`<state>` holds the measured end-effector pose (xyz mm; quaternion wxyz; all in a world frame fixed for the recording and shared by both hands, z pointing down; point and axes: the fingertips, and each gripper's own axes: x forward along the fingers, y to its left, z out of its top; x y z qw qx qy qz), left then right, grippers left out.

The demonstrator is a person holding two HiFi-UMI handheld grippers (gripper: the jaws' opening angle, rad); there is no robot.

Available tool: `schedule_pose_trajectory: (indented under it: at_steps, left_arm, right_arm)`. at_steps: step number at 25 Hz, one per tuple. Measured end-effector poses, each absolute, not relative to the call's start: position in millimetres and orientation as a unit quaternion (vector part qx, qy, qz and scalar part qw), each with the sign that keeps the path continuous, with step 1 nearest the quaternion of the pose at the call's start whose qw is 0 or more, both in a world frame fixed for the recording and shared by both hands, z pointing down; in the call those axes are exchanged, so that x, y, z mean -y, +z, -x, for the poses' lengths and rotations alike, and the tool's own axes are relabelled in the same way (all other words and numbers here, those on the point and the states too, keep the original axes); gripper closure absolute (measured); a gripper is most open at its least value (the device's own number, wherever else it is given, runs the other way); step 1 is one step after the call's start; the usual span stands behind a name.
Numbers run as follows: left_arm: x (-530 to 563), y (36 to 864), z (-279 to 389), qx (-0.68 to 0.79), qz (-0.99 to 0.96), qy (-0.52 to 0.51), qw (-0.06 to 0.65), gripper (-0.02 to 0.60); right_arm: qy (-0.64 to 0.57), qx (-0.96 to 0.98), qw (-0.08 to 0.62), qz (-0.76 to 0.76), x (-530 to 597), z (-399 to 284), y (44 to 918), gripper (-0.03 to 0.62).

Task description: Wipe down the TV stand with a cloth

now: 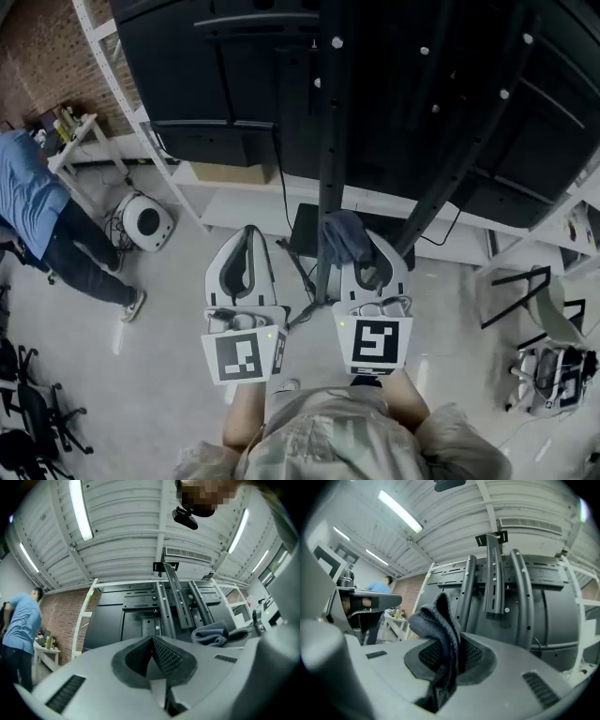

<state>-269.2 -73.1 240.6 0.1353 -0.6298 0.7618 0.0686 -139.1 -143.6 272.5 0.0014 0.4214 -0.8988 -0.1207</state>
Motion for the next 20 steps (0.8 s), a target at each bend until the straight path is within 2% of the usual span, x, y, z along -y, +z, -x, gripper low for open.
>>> schedule_pose_trajectory:
  at_steps: [9, 17, 20]
  left_arm:
    - [30, 233, 276, -0.685, 0.716, 0.065, 0.118, 0.566]
    - [25, 233, 231, -0.652, 0.748, 0.062, 0.109, 0.566]
    - [28, 233, 230, -0.656, 0.744, 0.062, 0.11, 0.566]
  right_arm:
    - [-0.155, 0.813, 0.042, -0.56, 70, 98, 252, 0.536]
    - [-0.132, 0.815, 0.051, -0.563, 54, 77, 263, 0.536]
    - [-0.123, 0.818, 0.029, -0.561, 55, 77, 262, 0.536]
